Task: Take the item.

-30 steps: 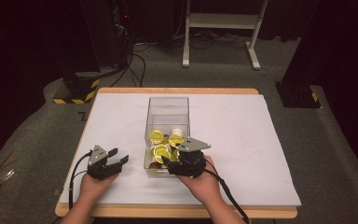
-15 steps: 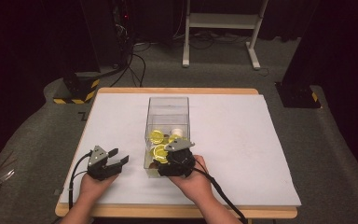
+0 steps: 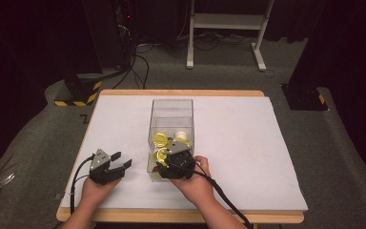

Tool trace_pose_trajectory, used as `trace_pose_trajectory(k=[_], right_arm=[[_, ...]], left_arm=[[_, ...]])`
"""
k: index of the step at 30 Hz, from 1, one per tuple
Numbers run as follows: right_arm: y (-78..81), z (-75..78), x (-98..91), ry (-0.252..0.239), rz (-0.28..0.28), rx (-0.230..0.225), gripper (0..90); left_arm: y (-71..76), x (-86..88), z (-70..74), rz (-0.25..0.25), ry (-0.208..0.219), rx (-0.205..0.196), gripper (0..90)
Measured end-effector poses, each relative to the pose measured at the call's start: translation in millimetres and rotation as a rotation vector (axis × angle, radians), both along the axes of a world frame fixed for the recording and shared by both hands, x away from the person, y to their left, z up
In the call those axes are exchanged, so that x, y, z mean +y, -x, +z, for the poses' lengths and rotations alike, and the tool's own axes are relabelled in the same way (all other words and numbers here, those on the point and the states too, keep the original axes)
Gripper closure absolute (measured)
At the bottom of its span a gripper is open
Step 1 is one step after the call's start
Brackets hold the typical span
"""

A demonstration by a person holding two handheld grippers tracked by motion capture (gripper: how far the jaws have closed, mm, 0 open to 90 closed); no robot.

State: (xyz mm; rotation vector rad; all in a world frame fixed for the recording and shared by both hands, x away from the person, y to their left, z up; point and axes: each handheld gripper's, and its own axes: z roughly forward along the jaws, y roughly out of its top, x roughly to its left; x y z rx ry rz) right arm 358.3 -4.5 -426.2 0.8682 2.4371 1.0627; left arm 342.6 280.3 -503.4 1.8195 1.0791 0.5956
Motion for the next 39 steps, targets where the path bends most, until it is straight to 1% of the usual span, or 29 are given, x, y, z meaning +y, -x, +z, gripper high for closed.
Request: trace_pose_trajectory(k=[8, 12, 14, 15, 17, 19, 20, 21, 24, 28, 31, 35, 39], right_arm=[[-2.1, -0.5, -2.2, -0.009, -0.005, 0.008, 31.3], [-2.6, -4.1, -3.2, -0.014, -0.01, 0.023, 29.7], [-3.5, -6.8, -3.8, -0.027, -0.011, 0.045, 29.9], [-4.1, -7.4, -4.6, -0.035, -0.011, 0.051, 30.8], [-4.5, -8.3, -5.3, -0.029, -0.005, 0.05, 33.6], [-4.2, -8.5, -6.3, -0.035, 0.002, 0.052, 37.1], [-3.9, -8.2, -7.2, -0.043, 0.006, 0.045, 37.9], [-3.4, -7.2, -8.0, -0.037, -0.001, 0.037, 38.0], [-3.5, -6.6, -9.4, -0.041, 0.0, 0.043, 38.3], [-2.3, -5.4, -11.1, -0.048, 0.001, 0.03, 38.5], [-0.7, -3.2, -12.4, -0.061, 0.004, 0.008, 38.6], [1.1, 0.6, -15.1, -0.088, -0.001, 0.0, 38.6], [2.8, 5.0, -18.4, -0.11, -0.005, -0.022, 38.6]], left_arm=[[0.0, 0.2, 0.0, -0.002, 0.001, 0.001, 40.6], [0.0, 0.1, 0.0, -0.002, 0.0, 0.0, 40.6], [0.0, 0.1, 0.0, -0.002, 0.0, 0.001, 40.6], [0.0, 0.1, 0.0, -0.002, 0.0, 0.0, 40.6], [-0.1, 0.0, 0.0, -0.002, 0.0, 0.001, 40.6], [-0.1, 0.0, 0.0, -0.002, 0.0, 0.001, 40.6], [-0.2, 0.0, -0.1, -0.003, 0.0, 0.0, 40.6], [-0.2, -0.1, -0.1, -0.003, 0.0, 0.0, 40.6], [-0.2, -0.2, -0.1, -0.004, -0.002, 0.0, 40.6], [-0.1, -0.3, -0.2, -0.003, -0.001, -0.001, 40.6], [-0.2, -0.3, -0.2, -0.004, -0.002, -0.002, 40.6], [-0.4, -0.2, -0.1, -0.006, -0.006, -0.004, 40.6], [-0.6, -0.2, -0.2, -0.005, -0.007, -0.002, 40.6]])
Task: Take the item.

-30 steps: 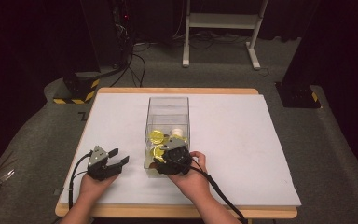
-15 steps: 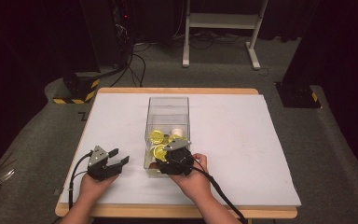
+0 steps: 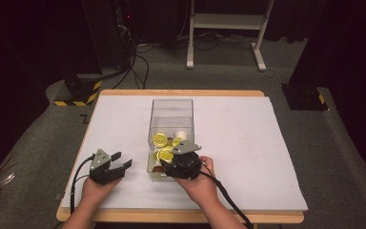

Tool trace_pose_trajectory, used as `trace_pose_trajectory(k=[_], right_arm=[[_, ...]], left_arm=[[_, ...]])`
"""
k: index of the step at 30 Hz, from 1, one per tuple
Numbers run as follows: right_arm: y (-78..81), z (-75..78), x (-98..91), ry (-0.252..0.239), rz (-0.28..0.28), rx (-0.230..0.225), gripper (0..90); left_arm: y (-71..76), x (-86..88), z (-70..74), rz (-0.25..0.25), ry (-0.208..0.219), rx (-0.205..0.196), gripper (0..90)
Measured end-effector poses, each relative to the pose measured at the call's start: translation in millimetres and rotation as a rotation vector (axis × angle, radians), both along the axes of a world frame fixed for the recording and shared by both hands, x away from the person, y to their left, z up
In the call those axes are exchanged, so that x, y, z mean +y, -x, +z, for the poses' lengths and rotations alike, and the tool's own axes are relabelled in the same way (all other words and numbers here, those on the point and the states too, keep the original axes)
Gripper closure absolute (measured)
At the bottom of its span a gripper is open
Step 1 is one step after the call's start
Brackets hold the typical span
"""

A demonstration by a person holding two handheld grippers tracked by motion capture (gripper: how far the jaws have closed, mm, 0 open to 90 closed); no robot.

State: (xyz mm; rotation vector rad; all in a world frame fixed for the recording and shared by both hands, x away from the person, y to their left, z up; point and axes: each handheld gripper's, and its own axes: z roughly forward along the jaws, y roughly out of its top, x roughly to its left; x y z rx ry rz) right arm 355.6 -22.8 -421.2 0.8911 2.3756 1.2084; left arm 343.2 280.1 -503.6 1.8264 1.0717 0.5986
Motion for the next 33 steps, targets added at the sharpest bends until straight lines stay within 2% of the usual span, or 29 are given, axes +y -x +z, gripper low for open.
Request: trace_pose_trajectory(k=[14, 27, 33], right_arm=[[5.4, 16.2, -8.9, -0.071, -0.012, -0.071, 38.7], [8.1, 27.4, -12.9, -0.095, -0.017, -0.115, 38.7], [8.4, 30.8, -15.5, -0.1, -0.027, -0.131, 38.7]], left_arm=[[-0.1, -0.4, 0.0, 0.003, -0.01, 0.0, 40.4], [-0.5, -1.5, -0.1, 0.006, -0.016, 0.008, 38.9], [-2.1, -3.5, -0.4, 0.011, -0.036, 0.019, 36.1]])
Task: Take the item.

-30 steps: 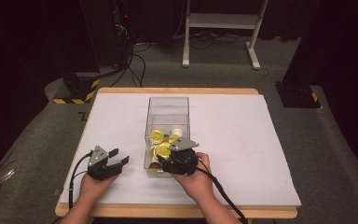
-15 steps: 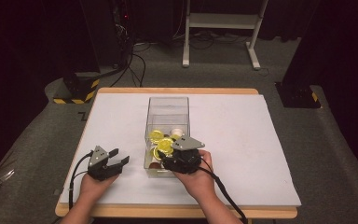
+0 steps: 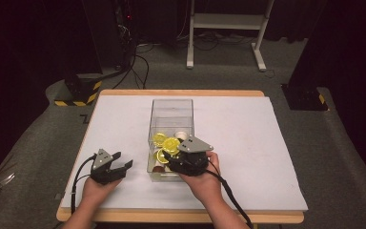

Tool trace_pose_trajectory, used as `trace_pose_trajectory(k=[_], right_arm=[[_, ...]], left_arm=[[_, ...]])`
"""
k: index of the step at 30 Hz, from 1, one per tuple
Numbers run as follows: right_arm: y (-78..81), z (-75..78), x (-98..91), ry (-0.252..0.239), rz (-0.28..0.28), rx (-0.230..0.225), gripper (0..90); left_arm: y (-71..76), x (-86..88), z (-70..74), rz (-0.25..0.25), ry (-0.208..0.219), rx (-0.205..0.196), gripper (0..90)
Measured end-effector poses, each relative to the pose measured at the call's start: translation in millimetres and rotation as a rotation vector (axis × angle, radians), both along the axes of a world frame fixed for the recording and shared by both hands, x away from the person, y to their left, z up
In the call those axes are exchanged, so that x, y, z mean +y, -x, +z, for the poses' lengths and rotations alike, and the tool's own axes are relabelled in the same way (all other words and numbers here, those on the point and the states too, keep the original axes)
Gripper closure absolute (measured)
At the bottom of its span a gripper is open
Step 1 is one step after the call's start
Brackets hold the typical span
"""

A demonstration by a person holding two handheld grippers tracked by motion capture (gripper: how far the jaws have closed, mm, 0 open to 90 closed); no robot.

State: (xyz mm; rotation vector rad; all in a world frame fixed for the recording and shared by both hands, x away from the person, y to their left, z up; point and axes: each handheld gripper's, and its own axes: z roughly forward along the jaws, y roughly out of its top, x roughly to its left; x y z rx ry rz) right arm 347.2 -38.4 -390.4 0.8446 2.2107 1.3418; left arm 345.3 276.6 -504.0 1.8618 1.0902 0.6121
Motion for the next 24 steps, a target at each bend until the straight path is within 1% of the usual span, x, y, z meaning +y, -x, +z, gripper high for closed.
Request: trace_pose_trajectory(k=[2, 6, 9, 17, 19, 24], right_arm=[[-0.2, 0.7, -1.3, -0.001, -0.003, -0.004, 38.7], [-0.8, 1.6, -5.4, -0.008, -0.014, -0.006, 38.7], [-2.4, 2.0, -10.2, -0.014, -0.025, -0.008, 38.7], [-8.4, 0.8, -32.3, -0.018, -0.075, -0.001, 38.7], [-9.3, 1.3, -38.4, -0.017, -0.09, -0.005, 38.7], [-11.7, 3.0, -55.0, -0.031, -0.131, -0.006, 38.7]], left_arm=[[-0.3, 0.0, 0.1, 0.003, -0.005, 0.003, 35.4], [0.2, 0.8, 0.0, 0.009, 0.007, 0.0, 34.1], [0.6, 1.2, 0.1, 0.008, 0.005, -0.004, 34.1], [1.1, 1.0, 0.1, 0.005, 0.006, -0.008, 33.9], [1.0, 1.0, 0.1, 0.004, 0.005, -0.006, 33.9], [1.0, 0.9, 0.1, 0.002, 0.006, -0.006, 33.9]])
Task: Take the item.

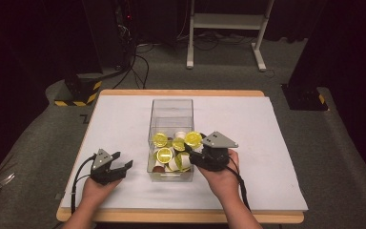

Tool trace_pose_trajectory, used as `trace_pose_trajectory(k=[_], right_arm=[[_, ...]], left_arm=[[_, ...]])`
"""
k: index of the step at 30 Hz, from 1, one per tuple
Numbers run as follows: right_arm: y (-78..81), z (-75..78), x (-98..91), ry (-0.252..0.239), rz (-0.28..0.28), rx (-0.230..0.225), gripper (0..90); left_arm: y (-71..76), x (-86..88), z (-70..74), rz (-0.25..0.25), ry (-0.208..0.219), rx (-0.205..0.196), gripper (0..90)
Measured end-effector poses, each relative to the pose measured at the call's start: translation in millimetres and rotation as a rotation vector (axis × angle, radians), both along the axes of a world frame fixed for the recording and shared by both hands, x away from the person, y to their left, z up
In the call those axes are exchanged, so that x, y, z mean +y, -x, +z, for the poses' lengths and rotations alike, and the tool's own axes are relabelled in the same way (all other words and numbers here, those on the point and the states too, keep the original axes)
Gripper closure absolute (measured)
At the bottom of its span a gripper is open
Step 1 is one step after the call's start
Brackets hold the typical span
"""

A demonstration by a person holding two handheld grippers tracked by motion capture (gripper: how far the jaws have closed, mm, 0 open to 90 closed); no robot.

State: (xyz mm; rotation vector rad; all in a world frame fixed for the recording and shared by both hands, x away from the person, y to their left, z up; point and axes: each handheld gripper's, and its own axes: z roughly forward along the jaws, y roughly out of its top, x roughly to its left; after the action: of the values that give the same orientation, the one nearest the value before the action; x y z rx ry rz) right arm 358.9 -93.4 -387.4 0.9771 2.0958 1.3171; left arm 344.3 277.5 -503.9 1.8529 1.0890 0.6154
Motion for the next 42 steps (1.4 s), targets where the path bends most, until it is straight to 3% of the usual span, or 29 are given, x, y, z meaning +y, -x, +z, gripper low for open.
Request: trace_pose_trajectory(k=[18, 32, 42], right_arm=[[-8.7, -3.3, -56.1, 0.011, -0.15, 0.001, 38.7], [-14.5, -25.4, -97.2, 0.043, -0.273, 0.028, 38.7], [-19.2, -50.9, -120.4, 0.064, -0.327, 0.082, 38.7]], left_arm=[[-0.3, -0.6, -0.2, 0.001, -0.001, 0.005, 34.0], [-0.4, -1.6, -0.1, 0.003, -0.021, 0.003, 34.0], [-0.6, -1.5, -0.1, 0.001, -0.019, 0.004, 34.1]])
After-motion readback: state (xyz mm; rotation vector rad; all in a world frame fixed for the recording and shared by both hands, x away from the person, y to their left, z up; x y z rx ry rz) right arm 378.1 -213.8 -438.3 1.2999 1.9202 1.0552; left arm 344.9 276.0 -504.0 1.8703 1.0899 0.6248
